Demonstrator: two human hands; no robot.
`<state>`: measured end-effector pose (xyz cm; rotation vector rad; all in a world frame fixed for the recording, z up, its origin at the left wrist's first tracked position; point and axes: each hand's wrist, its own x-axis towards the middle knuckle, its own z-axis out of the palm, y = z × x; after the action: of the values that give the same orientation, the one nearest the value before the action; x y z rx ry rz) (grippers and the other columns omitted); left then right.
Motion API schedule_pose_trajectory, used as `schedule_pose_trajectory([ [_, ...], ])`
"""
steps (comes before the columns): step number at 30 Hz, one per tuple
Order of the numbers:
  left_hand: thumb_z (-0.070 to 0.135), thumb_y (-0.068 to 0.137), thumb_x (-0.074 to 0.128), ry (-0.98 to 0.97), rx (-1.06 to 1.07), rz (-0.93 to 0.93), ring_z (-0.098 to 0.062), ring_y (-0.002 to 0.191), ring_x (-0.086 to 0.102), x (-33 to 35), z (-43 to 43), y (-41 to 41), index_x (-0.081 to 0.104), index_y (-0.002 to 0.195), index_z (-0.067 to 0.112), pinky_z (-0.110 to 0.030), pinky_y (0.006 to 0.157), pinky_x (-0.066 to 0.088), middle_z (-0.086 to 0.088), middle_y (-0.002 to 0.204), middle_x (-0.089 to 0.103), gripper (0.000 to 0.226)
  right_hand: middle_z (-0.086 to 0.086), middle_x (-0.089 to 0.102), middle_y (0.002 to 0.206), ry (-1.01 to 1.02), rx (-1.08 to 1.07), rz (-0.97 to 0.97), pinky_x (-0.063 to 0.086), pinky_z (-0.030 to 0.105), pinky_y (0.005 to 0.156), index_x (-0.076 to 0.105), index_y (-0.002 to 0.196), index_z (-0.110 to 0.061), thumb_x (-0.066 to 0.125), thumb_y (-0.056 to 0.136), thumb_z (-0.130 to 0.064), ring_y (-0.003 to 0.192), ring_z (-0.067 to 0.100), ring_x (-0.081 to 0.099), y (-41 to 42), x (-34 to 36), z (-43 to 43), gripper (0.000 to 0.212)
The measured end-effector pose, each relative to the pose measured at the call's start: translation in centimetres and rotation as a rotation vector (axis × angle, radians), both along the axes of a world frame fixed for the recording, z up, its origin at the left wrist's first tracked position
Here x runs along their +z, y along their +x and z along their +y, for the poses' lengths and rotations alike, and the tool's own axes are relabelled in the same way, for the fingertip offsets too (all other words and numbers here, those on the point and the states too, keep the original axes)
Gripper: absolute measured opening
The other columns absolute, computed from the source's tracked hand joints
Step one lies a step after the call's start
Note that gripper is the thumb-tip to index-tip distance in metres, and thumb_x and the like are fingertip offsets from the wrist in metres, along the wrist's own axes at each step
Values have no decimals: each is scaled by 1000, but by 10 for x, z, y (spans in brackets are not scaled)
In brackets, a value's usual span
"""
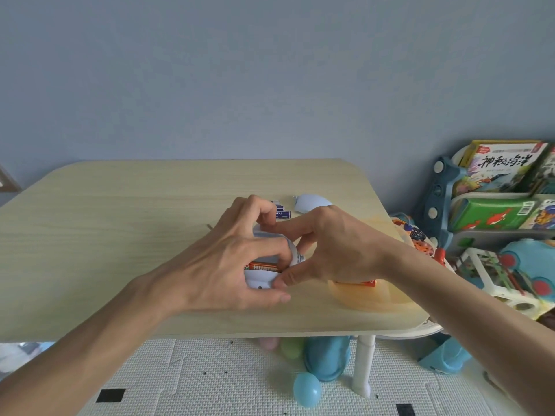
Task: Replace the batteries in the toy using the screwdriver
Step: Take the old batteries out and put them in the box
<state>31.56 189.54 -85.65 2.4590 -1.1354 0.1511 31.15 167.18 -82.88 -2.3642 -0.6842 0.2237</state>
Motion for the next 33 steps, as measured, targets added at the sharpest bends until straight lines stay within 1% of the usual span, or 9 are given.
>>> schedule_pose_trajectory([
  [5, 56, 75, 82, -66, -5, 2, 7, 119, 34, -3, -1, 4, 54, 89, 36, -5, 95, 32, 9, 118, 27, 37, -18, 78, 97, 0, 5, 10, 59, 40, 90, 76, 108, -44, 92, 73, -41, 90, 13, 71, 0, 3, 4, 38],
  [10, 54, 84, 75, -209, -7, 116, 1, 115, 46, 0, 3, 6, 54, 88, 33, -16, 96, 37, 19, 124, 33, 31, -17, 77, 95, -27, 15, 0, 60, 40, 88, 67, 85, -58, 89, 76, -40, 91, 7, 72, -1, 8, 7, 30],
  [13, 39, 91, 74, -247, -7, 94, -14, 122, 52, 2, 8, 7, 56, 87, 30, -18, 102, 39, 11, 122, 41, 21, -17, 76, 97, -16, 11, -4, 60, 41, 88, 66, 92, -60, 90, 75, -45, 91, 8, 71, -1, 8, 10, 33],
  [16, 30, 85, 80, -264, 29, 62, -19, 110, 62, 8, 11, 8, 60, 88, 26, -24, 93, 48, 6, 116, 50, 21, -21, 76, 96, -14, 14, -17, 59, 38, 87, 64, 98, -63, 91, 75, -41, 87, 9, 70, -2, 7, 10, 42],
  [20, 45, 77, 82, -237, 74, 10, -14, 97, 69, 10, 22, 10, 75, 82, 27, -26, 86, 52, 11, 114, 58, 19, -27, 73, 107, -42, 6, -31, 58, 29, 89, 61, 135, -53, 90, 75, -43, 85, 5, 68, -1, 4, 10, 68],
  [22, 50, 76, 83, -222, 86, 18, -15, 95, 71, 10, 28, 11, 80, 80, 30, -30, 87, 54, 16, 116, 59, 20, -30, 69, 109, -63, -1, -29, 55, 22, 89, 56, 143, -50, 90, 74, -45, 86, 1, 67, -1, 4, 9, 77],
  [26, 53, 78, 81, -218, 91, 60, -17, 113, 65, 8, 37, 13, 85, 86, 32, -27, 95, 52, 14, 122, 65, 22, -30, 68, 117, -74, -22, -18, 54, 20, 89, 52, 147, -49, 90, 75, -45, 90, 1, 68, 1, 4, 9, 81],
  [30, 52, 83, 75, -283, 104, 113, -14, 119, 63, 12, 38, 11, 87, 97, 33, -19, 102, 45, 18, 125, 71, 26, -23, 74, 113, -39, -29, -21, 58, 30, 94, 54, 147, -45, 89, 77, -43, 90, 6, 70, 6, 1, 9, 78],
  [33, 49, 86, 74, -335, 95, 110, -17, 123, 64, 16, 36, 10, 84, 105, 35, -20, 105, 46, 17, 115, 78, 26, -24, 74, 110, -7, -71, -28, 58, 32, 93, 55, 147, -40, 90, 76, -43, 90, 7, 72, 11, 3, 7, 79],
])
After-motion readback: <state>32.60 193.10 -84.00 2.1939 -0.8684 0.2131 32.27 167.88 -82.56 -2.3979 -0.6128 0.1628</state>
